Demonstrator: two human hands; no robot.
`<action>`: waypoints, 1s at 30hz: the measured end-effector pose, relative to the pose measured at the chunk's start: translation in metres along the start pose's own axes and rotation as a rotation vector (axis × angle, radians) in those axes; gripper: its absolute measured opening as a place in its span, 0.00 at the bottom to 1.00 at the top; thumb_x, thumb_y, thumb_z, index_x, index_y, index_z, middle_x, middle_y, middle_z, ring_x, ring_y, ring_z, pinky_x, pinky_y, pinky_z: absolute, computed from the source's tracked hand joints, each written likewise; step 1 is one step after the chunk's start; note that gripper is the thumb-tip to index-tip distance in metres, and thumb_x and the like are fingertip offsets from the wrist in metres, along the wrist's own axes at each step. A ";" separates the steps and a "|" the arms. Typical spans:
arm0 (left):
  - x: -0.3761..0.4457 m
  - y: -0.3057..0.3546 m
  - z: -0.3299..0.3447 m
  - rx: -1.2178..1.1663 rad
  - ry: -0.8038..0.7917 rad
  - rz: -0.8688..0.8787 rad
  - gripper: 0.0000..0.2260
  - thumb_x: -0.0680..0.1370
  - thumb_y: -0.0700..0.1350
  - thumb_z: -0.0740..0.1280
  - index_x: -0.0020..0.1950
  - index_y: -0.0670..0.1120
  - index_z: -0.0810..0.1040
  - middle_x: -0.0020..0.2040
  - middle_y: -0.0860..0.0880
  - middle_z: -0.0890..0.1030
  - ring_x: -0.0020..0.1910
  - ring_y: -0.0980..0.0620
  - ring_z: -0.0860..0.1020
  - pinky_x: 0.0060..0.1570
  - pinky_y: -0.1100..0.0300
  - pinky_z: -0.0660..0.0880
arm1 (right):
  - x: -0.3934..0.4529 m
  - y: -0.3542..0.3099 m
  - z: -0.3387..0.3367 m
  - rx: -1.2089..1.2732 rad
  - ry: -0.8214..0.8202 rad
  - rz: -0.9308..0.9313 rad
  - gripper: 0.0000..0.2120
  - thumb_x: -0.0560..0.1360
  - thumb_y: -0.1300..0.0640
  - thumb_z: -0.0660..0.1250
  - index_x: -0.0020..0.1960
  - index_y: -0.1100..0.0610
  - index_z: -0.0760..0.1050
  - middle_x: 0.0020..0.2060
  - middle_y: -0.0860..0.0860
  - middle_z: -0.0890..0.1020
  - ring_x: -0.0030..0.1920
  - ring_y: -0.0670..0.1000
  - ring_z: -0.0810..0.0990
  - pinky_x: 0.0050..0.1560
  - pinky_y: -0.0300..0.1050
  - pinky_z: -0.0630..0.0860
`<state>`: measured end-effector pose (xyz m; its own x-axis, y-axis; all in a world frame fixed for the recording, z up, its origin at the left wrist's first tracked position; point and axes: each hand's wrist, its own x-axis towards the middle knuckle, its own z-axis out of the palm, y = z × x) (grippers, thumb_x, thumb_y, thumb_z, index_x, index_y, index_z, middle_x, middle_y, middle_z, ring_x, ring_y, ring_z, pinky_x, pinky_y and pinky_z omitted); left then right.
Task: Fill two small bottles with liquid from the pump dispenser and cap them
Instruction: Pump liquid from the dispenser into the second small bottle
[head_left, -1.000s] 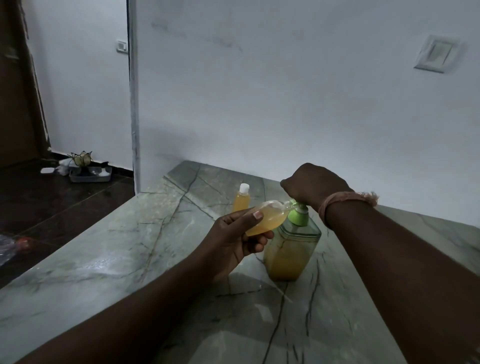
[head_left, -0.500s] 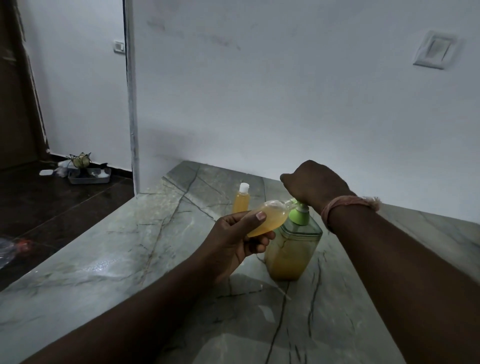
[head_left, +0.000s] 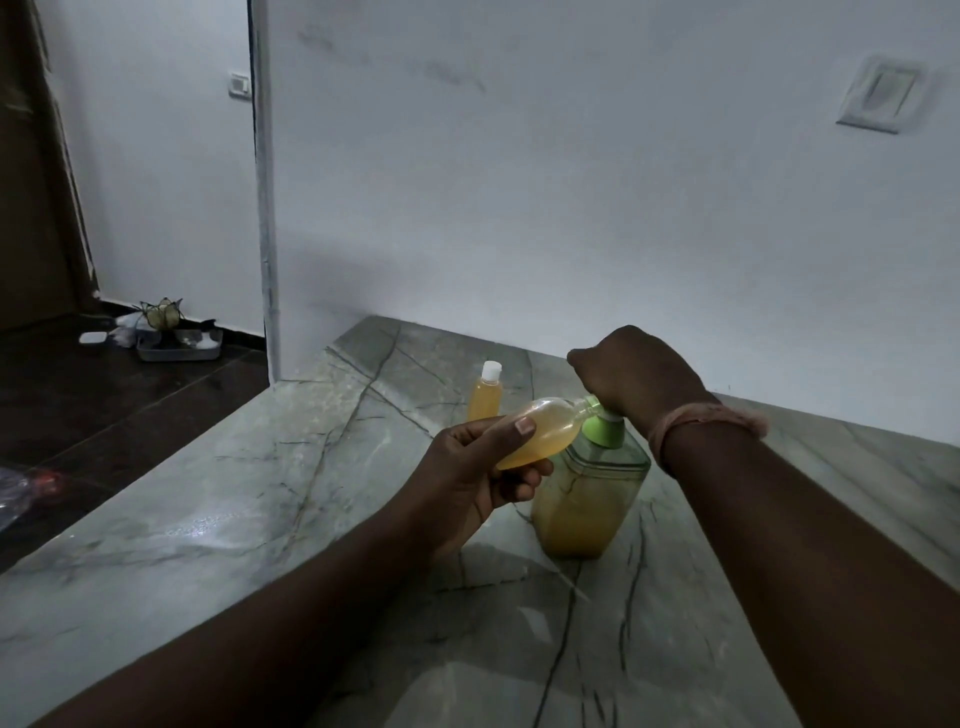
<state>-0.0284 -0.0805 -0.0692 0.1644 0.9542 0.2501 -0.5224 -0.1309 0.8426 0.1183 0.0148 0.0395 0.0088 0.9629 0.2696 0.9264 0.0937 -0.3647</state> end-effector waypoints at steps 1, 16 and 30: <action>0.000 0.000 0.001 -0.002 0.004 0.001 0.10 0.76 0.45 0.67 0.53 0.42 0.84 0.41 0.38 0.81 0.34 0.51 0.78 0.35 0.62 0.77 | -0.001 0.001 0.001 0.025 -0.013 0.011 0.12 0.68 0.49 0.61 0.30 0.55 0.70 0.31 0.54 0.76 0.33 0.56 0.75 0.36 0.44 0.69; 0.001 0.001 0.001 -0.005 0.005 -0.003 0.12 0.76 0.45 0.67 0.55 0.40 0.82 0.41 0.38 0.80 0.34 0.51 0.78 0.35 0.62 0.77 | -0.005 0.000 0.001 0.060 0.006 0.013 0.13 0.69 0.48 0.60 0.31 0.55 0.70 0.33 0.53 0.76 0.35 0.57 0.75 0.38 0.45 0.70; 0.002 -0.001 0.001 -0.005 0.010 -0.013 0.10 0.76 0.45 0.67 0.52 0.43 0.85 0.41 0.38 0.81 0.34 0.51 0.78 0.34 0.62 0.77 | 0.002 0.001 0.002 0.037 -0.056 0.043 0.11 0.69 0.50 0.62 0.32 0.55 0.72 0.32 0.53 0.77 0.35 0.56 0.76 0.35 0.43 0.68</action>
<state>-0.0268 -0.0784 -0.0687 0.1630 0.9583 0.2347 -0.5248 -0.1172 0.8431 0.1182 0.0168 0.0378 0.0259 0.9788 0.2033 0.9111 0.0605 -0.4077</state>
